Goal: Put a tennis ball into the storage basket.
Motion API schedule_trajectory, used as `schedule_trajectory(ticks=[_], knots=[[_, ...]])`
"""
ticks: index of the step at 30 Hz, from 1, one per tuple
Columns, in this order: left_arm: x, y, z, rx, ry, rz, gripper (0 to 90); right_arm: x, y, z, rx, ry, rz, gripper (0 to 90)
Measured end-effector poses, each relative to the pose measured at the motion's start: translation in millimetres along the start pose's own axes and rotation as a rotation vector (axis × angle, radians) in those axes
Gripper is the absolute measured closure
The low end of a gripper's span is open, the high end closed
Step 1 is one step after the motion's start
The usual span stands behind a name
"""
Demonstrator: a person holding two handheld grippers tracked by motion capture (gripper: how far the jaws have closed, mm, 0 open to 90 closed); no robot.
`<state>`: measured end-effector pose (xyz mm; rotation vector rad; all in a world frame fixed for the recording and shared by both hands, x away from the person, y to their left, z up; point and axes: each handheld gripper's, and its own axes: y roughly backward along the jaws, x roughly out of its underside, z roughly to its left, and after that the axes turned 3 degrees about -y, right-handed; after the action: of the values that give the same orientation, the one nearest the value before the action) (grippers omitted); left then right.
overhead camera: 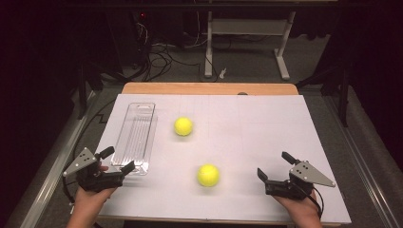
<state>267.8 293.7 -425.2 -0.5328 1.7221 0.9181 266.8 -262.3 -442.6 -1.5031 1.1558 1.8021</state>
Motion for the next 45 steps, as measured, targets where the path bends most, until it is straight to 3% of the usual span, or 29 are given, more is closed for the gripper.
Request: schedule_trajectory(ticks=[6,19,27,35,39,42,45], knots=[[2.8,6.4,10.7,-0.018,0.033,0.022,0.2,-0.3,0.4,-0.1,0.001,0.001,-0.001,0.1],[9.3,31.2,33.2,-0.068,0.073,0.009,0.2,-0.1,1.1,-1.4,0.004,0.000,-0.002,0.1],[8.8,35.7,35.7,-0.060,0.092,0.016,0.2,0.0,0.9,-1.3,0.004,-0.001,-0.002,0.1],[9.7,34.0,37.3,-0.053,0.085,0.066,0.3,0.4,0.5,-1.9,0.004,-0.004,0.000,0.1],[11.0,33.1,36.7,-0.064,0.057,0.119,0.3,0.5,0.6,-2.0,0.003,-0.005,0.001,0.1],[11.1,30.7,36.5,-0.047,0.064,0.152,0.2,0.5,0.5,-2.1,0.004,-0.006,0.001,0.1],[10.6,27.9,33.6,-0.067,0.039,0.181,0.1,0.4,0.6,-1.8,0.004,-0.005,-0.001,0.1]])
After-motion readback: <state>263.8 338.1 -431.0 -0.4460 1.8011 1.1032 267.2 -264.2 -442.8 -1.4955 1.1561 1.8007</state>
